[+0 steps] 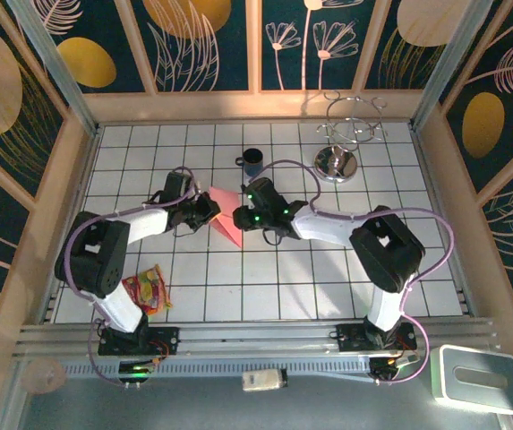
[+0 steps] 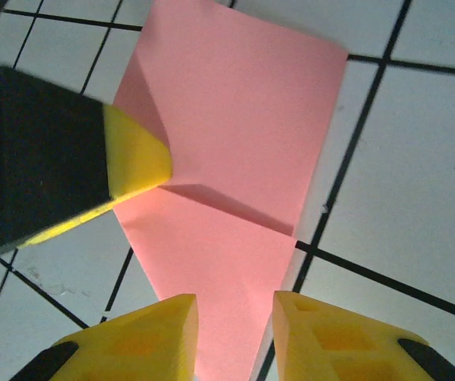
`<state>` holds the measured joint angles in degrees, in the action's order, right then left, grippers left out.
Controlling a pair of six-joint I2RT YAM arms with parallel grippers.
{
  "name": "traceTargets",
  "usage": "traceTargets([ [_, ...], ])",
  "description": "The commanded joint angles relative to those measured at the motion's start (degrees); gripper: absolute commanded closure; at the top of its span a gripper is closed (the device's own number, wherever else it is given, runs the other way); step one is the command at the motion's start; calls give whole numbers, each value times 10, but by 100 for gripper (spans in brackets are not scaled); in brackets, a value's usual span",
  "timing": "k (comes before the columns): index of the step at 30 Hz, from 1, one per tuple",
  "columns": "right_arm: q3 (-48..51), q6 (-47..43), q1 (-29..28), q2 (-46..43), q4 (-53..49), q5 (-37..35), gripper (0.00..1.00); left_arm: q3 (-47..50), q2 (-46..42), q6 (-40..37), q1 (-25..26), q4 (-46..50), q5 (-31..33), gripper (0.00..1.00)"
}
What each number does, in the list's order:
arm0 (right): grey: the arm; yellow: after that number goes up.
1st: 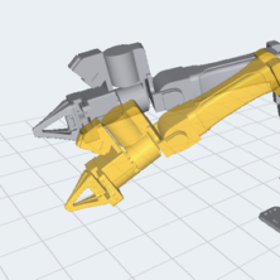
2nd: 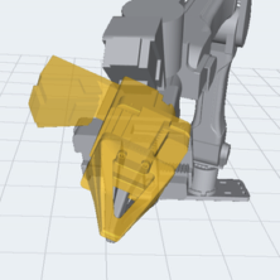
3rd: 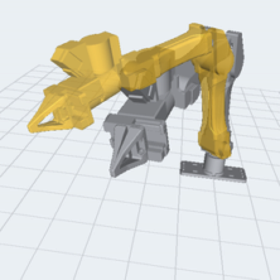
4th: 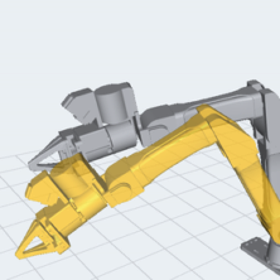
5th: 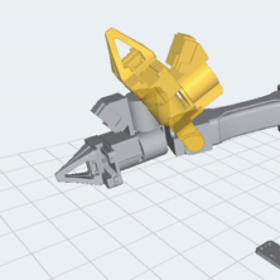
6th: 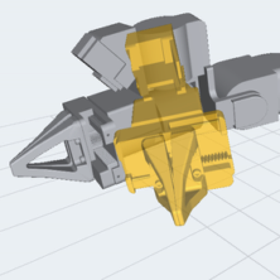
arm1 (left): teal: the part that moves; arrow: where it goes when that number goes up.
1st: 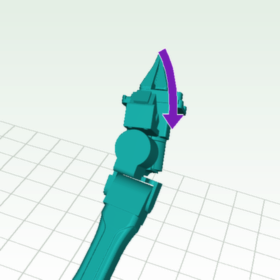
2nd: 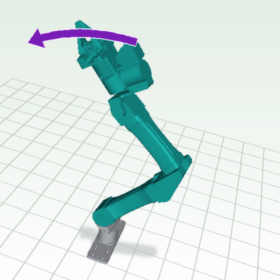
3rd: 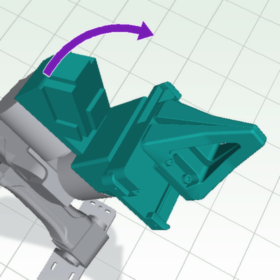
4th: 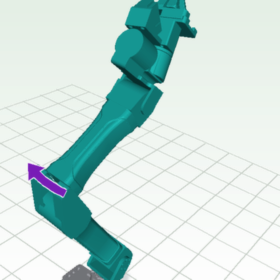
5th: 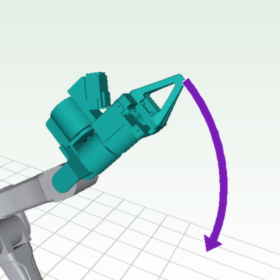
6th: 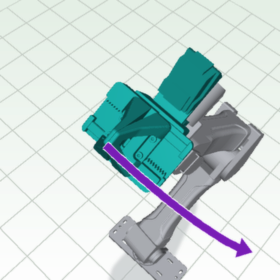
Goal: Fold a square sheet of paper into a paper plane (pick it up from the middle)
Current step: Fourth fold the wing at the center of the table.
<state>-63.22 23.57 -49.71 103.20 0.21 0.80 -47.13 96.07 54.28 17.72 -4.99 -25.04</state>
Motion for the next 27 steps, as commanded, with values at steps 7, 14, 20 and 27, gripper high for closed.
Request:
traceTargets([
  [7, -47, -62, -71, 69, -6, -157, 70, 8, -33, 60, -3, -12, 29, 99],
  [14, -69, -67, -75, 103, -3, -181, 69, 6, -28, 60, -3, -8, 28, 99],
  [20, -74, -80, -80, 112, -2, -185, 67, 5, -21, 60, -3, -7, 30, 98],
  [27, -76, -91, -84, 113, 3, -183, 62, 2, -17, 52, -3, 6, 37, 97],
])
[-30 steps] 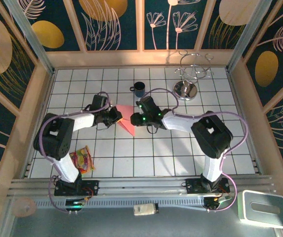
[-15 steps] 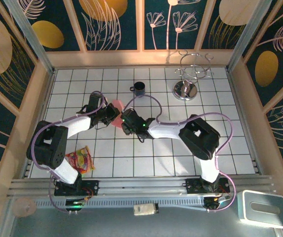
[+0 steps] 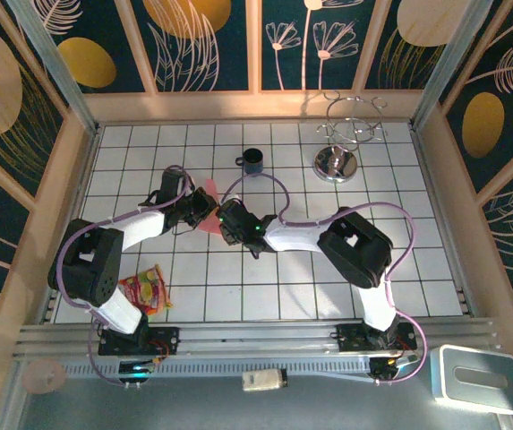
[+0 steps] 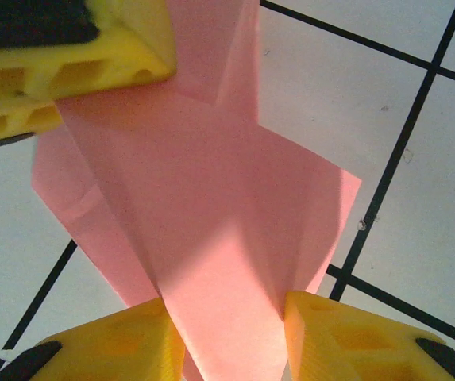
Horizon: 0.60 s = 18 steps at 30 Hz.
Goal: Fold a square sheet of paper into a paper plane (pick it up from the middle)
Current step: Fourth fold the wing at the center of the table.
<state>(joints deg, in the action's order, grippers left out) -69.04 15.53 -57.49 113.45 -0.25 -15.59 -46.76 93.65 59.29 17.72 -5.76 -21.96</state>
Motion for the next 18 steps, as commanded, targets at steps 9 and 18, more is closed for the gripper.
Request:
traceTargets([
  [9, -25, -31, -10, 25, 6, -21, 63, -3, 10, -1, -3, 18, 7, 95],
  [18, -21, -35, -12, 29, 7, -5, 60, -5, 11, -3, -3, 22, 8, 93],
])
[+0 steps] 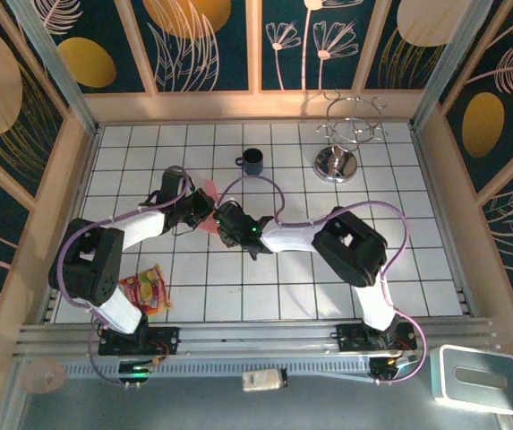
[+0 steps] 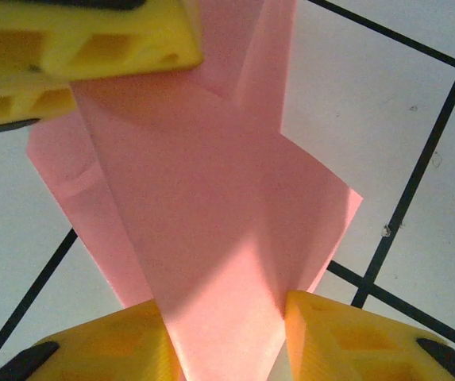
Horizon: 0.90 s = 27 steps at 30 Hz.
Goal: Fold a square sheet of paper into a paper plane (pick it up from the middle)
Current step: Fourth fold the wing at the center of the table.
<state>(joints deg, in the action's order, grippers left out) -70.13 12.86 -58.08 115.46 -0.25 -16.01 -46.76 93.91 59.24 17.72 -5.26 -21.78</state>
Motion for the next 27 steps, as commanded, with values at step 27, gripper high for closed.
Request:
traceTargets([
  [27, 37, -20, -5, -23, 10, 33, 85, -83, -20, -79, -31, 122, 93, 56],
])
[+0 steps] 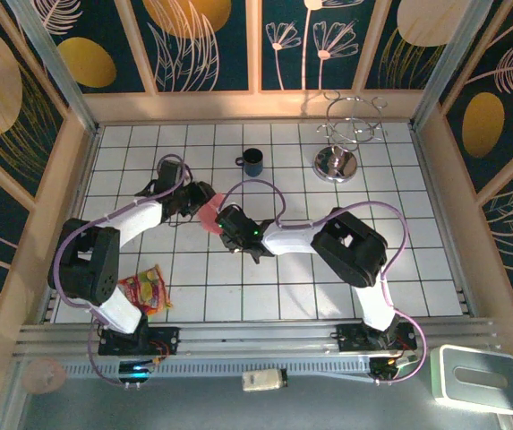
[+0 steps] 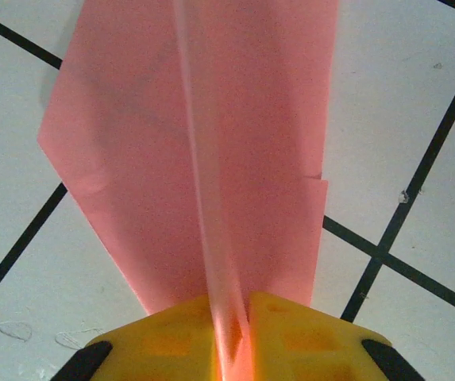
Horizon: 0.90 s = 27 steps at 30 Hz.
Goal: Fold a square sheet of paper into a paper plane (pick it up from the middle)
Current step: Fourth fold the wing at the center of the table.
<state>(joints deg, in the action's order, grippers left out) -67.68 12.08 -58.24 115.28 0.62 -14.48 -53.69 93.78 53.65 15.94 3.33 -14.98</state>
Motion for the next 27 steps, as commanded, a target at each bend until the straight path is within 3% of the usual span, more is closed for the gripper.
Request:
traceTargets([
  [1, 13, -11, -2, -23, 1, 26, 86, -13, -25, -26, -17, 39, 30, 55],
  [9, 35, 15, 24, -45, 0, 122, 90, 29, -89, -41, -35, 37, 52, 49],
  [15, 51, 48, 62, -65, -9, 218, 91, 107, -136, -27, -35, -54, -28, 49],
  [21, 56, 67, 75, -76, -54, 182, 92, 202, -135, 50, -8, -198, -110, 53],
  [27, 70, 94, 80, -97, -91, 159, 92, 212, -74, 92, 61, -271, -126, 62],
])
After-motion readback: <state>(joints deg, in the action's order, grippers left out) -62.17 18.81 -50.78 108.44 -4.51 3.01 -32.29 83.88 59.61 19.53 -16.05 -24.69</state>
